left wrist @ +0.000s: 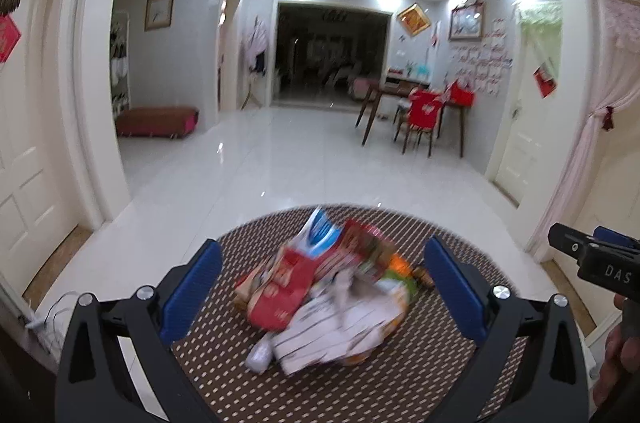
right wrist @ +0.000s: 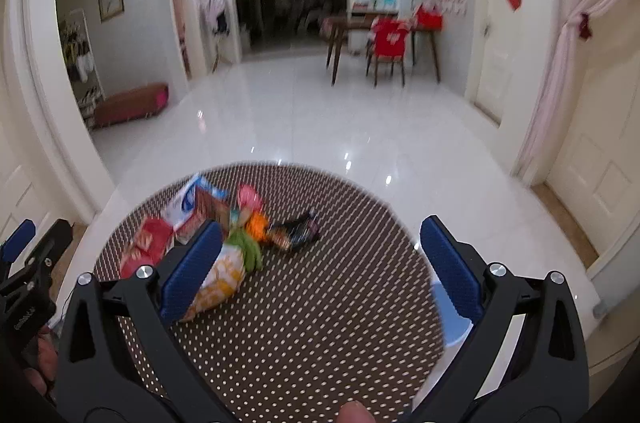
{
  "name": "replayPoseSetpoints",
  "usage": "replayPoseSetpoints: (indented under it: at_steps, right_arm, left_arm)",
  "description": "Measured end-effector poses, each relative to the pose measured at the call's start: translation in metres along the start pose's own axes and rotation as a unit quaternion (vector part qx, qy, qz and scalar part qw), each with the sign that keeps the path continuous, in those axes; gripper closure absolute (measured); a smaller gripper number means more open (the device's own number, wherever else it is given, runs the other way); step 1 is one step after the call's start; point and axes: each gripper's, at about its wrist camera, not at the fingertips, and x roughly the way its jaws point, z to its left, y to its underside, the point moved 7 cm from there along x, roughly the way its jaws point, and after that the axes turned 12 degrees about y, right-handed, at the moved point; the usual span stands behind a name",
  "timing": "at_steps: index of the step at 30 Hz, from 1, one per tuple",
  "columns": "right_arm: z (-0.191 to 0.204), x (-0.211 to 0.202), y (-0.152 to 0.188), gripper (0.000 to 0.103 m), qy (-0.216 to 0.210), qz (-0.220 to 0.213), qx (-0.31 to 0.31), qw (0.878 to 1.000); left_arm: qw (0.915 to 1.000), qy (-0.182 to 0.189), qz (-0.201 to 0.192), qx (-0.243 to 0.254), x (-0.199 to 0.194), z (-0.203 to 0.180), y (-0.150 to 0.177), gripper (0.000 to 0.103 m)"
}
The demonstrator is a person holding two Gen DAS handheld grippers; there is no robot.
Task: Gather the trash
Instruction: 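Grasp the white dropper bottle with the left tool while the right tool grasps folded paper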
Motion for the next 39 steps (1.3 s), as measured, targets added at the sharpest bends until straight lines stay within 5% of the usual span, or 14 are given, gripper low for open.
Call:
replayPoseSetpoints:
  at_steps: [12, 20, 25, 26, 29, 34, 39]
  right_arm:
    - [0.053, 0.064, 0.045, 0.006, -0.048, 0.081, -0.033, 0.995]
    - [0.144, 0.091, 0.062, 0.006, -0.146, 0.104, -0.109, 0.978]
    - [0.19, 0.109, 0.07, 0.006, -0.17, 0.108, -0.158, 0.967]
    - [0.196, 0.113, 0.073, 0.008, -0.171, 0.111, -0.167, 0.965]
    - [0.208, 0.124, 0.084, 0.048, -0.171, 0.123, -0.197, 0.958]
    - [0.198, 0.115, 0.084, 0.065, -0.191, 0.114, -0.188, 0.957]
    - [0.168, 0.108, 0.078, 0.069, -0.198, 0.115, -0.161, 0.96]
  left_arm:
    - [0.9958, -0.052, 0.072, -0.022, 0.05, 0.074, 0.052, 0.004]
    - [0.9898, -0.088, 0.105, -0.039, 0.06, 0.114, 0.068, 0.004]
    - [0.987, -0.099, 0.115, -0.054, 0.058, 0.133, 0.078, 0.004]
    - [0.9868, -0.099, 0.117, -0.054, 0.058, 0.135, 0.078, 0.004]
    - [0.987, -0.086, 0.123, -0.057, 0.064, 0.137, 0.081, 0.004]
    - [0.9867, -0.052, 0.147, -0.047, 0.078, 0.129, 0.088, 0.004]
    - [0.9833, -0.032, 0.179, -0.009, 0.088, 0.111, 0.106, 0.004]
